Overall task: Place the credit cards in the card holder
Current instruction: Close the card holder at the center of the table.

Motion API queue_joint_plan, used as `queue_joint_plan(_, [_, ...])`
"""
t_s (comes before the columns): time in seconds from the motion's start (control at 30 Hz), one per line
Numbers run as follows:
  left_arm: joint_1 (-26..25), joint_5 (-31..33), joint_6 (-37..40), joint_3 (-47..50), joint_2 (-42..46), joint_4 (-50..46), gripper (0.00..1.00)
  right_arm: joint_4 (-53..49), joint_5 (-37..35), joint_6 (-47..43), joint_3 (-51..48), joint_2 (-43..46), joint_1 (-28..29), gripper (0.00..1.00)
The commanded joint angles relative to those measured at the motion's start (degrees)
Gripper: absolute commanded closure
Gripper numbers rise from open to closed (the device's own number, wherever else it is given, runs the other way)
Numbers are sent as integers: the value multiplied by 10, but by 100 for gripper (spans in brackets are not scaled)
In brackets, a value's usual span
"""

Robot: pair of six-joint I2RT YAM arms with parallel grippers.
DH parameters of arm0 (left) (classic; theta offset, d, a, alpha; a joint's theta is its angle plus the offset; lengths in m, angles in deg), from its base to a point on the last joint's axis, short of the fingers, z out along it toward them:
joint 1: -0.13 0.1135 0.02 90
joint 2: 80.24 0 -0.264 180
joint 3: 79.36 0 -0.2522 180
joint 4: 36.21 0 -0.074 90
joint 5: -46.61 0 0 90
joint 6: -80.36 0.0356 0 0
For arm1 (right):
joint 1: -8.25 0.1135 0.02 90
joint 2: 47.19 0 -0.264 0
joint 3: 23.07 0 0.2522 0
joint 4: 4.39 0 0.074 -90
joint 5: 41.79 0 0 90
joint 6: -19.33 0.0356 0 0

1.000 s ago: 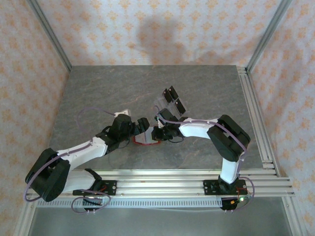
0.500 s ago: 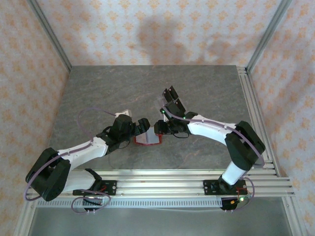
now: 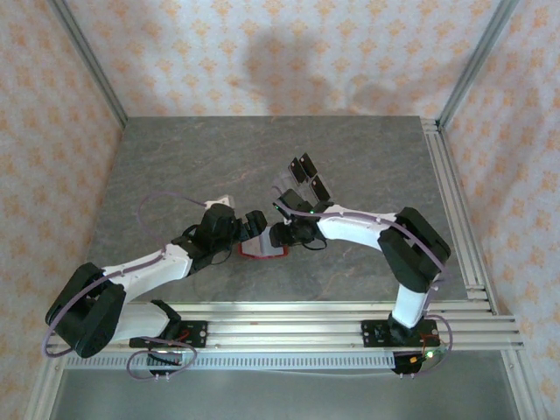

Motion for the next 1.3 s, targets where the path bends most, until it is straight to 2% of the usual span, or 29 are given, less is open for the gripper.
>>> queue_joint_plan(0.0, [-7, 3, -3, -1, -1, 18, 0, -22, -53, -22, 27, -15, 8, 41])
queue_joint_plan(0.27, [-7, 4, -2, 0, -3, 18, 0, -31, -96, -34, 48, -48, 16, 40])
queue_joint_plan(0.43, [-7, 4, -1, 1, -1, 17, 0, -32, -121, -37, 44, -43, 16, 47])
queue_joint_plan(0.6, [-7, 5, 0, 0, 1, 14, 0, -29, -127, -36, 33, -24, 16, 62])
queue_joint_plan(0.83, [-7, 4, 1, -3, 6, 8, 0, -24, -121, -30, 11, -4, 9, 94])
queue_joint_plan(0.93, [-7, 2, 0, -7, 9, 8, 0, -16, -108, -23, -2, 6, 1, 100])
queue_joint_plan(1.1, [-17, 0, -4, -22, 9, 10, 0, 23, -52, 0, -38, 26, -28, 100])
queue_joint_plan(1.27, [-52, 8, -12, -48, -7, 20, 0, 61, -4, 22, -65, 29, -50, 100])
